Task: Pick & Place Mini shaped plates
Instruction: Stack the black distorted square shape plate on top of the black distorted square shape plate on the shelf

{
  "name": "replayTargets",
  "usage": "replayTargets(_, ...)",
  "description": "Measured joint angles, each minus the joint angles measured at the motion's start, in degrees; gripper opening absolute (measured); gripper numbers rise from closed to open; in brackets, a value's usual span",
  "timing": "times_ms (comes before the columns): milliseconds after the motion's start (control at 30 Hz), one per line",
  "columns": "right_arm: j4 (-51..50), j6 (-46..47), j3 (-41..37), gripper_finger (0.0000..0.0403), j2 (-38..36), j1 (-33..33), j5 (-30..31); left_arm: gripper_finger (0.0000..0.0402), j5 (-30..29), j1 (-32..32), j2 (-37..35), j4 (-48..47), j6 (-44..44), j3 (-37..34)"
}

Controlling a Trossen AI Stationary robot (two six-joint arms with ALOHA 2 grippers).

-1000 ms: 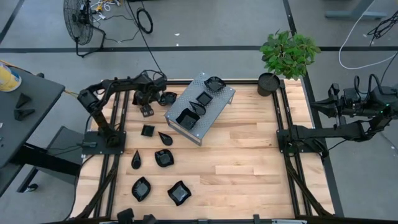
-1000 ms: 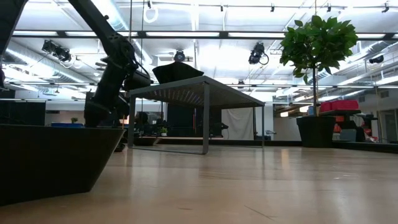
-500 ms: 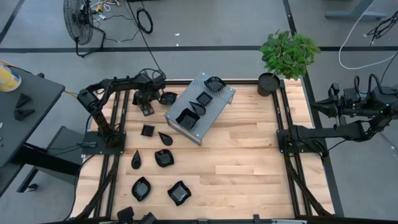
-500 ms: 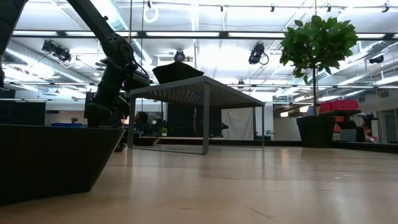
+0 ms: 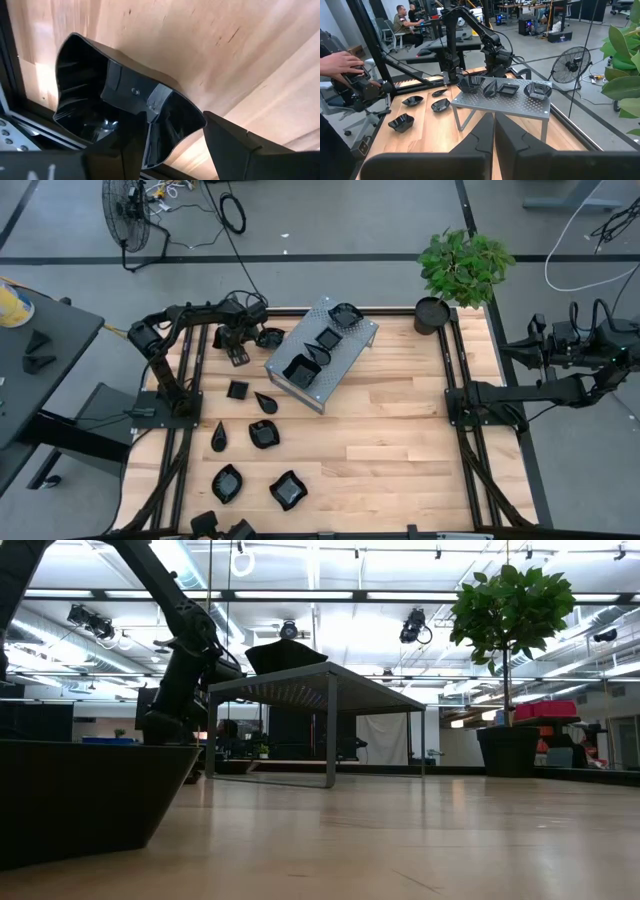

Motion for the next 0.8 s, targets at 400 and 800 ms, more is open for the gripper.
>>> replayTargets(400,0.0,0.0,0.0,0.002,0.0,0.0,0.0,0.0197,-0.7,0.4,2.5,-0.5,1.3,0.0)
replayTargets(800,0.0,0.0,0.0,0.002,0.0,0.0,0.0,0.0196,-5.3,0.8,2.5,-2.4,0.9,0.0)
